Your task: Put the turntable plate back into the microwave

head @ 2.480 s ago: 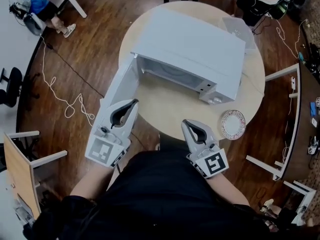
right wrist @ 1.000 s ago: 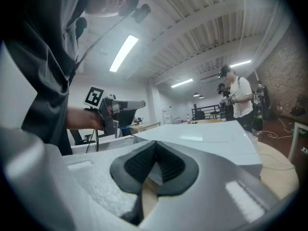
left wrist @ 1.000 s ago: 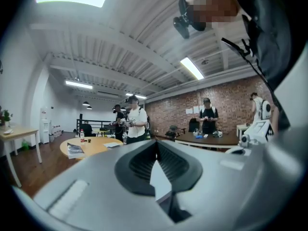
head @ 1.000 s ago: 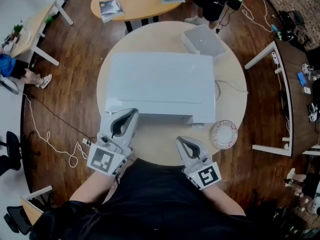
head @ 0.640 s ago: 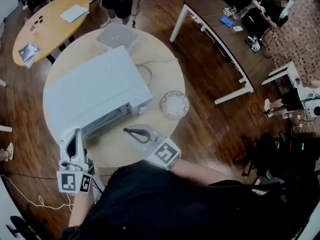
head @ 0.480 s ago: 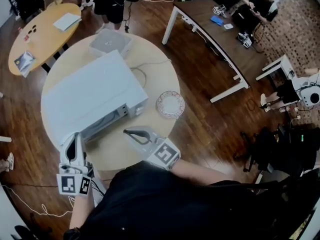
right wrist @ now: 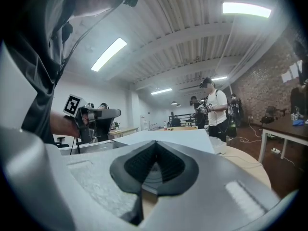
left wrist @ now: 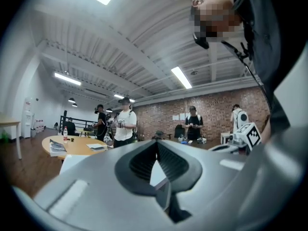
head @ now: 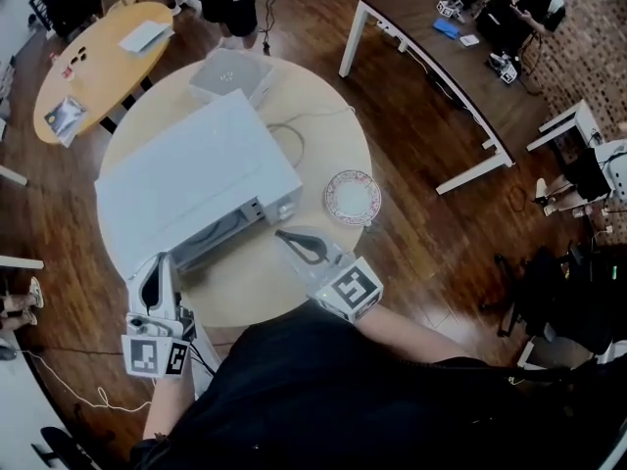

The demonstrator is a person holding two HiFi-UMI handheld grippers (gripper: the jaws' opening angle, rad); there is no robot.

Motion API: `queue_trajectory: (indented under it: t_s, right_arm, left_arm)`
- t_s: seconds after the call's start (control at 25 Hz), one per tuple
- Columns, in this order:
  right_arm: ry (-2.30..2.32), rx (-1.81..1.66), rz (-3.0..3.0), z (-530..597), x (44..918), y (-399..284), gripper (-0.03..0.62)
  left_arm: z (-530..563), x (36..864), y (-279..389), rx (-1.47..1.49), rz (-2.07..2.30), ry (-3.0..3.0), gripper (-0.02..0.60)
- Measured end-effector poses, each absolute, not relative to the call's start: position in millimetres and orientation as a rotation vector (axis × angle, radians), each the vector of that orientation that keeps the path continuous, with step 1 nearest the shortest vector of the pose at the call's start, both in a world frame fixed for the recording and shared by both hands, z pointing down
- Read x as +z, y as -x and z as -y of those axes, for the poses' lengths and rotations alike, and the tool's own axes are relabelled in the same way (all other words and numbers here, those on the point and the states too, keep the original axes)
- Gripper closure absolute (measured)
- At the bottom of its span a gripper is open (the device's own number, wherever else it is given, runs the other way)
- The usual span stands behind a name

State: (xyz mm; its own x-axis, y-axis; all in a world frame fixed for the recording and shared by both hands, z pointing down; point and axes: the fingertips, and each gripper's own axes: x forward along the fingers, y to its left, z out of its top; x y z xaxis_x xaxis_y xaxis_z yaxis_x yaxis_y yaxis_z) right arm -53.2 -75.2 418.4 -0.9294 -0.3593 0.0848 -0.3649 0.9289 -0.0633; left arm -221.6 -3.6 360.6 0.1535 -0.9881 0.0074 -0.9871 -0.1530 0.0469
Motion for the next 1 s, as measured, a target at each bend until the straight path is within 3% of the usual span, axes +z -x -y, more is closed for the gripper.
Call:
queue_trajectory:
  t_s: [0.68, 0.76, 1.0]
  right_arm:
    - [-1.019, 0.327, 2.718, 172.1, 505.7, -94.2, 0.589]
    - [-1.032, 0.314, 2.679, 175.8, 518.6, -102.2, 0.537]
    - [-1.117, 0.358, 2.578, 190.5, 559.6, -130.7, 0.496]
  left_arm:
    - [63.0, 328.9, 182.9, 0.145, 2.102, -2.455, 0.577]
    - [66.0, 329.4, 182.2, 0.163, 2.097, -2.449, 0.577]
    - [75.8, 325.0, 173.9, 0.217, 2.09, -2.465, 0.577]
